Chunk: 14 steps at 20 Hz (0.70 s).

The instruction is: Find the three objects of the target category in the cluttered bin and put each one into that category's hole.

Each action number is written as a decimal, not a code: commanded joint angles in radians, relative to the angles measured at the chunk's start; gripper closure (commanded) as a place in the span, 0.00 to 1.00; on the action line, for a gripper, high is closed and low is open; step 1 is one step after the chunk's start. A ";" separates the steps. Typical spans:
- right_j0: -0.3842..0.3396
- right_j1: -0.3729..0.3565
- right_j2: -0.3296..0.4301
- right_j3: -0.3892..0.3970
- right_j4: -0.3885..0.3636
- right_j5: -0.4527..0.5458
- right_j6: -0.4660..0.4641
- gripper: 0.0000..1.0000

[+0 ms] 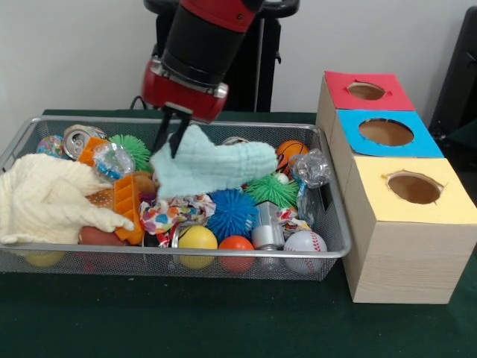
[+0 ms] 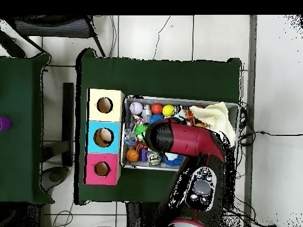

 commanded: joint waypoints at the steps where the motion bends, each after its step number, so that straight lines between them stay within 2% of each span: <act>1: -0.090 0.071 0.039 -0.165 -0.098 0.112 -0.064 1.00; 7: -0.102 0.091 0.000 -0.212 -0.141 0.178 -0.041 1.00; 10: -0.128 0.075 0.033 -0.199 -0.151 0.173 -0.056 1.00; 11: -0.123 0.077 0.030 -0.197 -0.149 0.204 -0.050 1.00; 12: -0.131 0.067 0.050 -0.183 -0.155 0.208 -0.048 0.00; 14: -0.144 0.050 0.076 -0.154 -0.144 0.205 -0.057 0.00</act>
